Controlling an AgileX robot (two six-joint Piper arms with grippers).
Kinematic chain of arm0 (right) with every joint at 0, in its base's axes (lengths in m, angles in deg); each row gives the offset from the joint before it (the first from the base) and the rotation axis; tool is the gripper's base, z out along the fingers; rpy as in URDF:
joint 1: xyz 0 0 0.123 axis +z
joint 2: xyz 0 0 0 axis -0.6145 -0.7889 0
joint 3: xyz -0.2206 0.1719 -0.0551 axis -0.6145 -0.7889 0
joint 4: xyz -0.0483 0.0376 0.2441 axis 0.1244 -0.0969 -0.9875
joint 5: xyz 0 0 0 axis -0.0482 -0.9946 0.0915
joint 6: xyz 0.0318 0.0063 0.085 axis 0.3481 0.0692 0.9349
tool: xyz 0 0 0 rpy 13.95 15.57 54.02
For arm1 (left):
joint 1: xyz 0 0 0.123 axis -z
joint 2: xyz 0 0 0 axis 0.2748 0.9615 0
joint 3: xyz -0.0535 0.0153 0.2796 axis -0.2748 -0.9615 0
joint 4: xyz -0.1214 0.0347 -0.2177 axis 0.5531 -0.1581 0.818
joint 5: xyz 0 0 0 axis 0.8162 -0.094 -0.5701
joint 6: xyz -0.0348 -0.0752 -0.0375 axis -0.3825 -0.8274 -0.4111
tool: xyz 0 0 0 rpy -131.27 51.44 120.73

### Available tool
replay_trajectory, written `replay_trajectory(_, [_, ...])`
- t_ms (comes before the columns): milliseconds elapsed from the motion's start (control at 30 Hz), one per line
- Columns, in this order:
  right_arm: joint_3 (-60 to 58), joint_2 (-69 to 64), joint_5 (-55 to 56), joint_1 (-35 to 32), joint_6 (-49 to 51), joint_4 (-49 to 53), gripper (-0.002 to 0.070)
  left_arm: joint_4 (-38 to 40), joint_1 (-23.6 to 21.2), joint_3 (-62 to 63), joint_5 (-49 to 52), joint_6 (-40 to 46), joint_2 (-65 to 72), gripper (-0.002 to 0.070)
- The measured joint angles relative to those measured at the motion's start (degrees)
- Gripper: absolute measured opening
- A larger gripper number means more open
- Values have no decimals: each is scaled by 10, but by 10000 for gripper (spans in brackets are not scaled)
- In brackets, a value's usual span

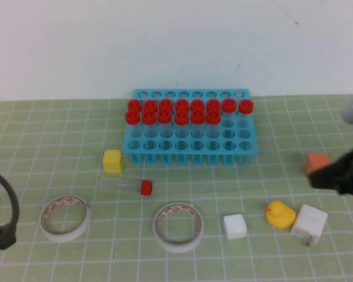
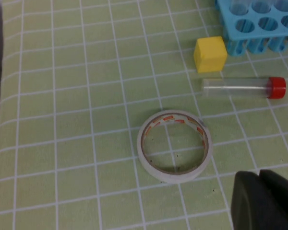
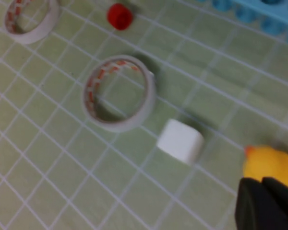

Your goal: Place the test tubes

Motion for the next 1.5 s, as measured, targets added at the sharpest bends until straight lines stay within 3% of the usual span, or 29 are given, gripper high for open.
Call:
replay_trajectory(367, [281,-227,-11,194,54,102,-1,4,0,1,37,0,0,-1])
replay_trajectory(733, [536,-417,-114,268,55,179,14,4,0,1,56,0,0,-1])
replay_trajectory(833, [585,-455,-124,279,55,192,92,4,0,1,56,0,0,-1])
replay_trajectory(1000, [643,-499,-135,298,51,201,369,4,0,1,57,0,0,-1])
replay_trajectory(1100, [657,-513,-135,308,27,202,458,4,0,1,60,0,0,-1])
replay_trajectory(1500, [660,-554,-44,320,-19,180,496,4,5,-20,65,0,0,-1])
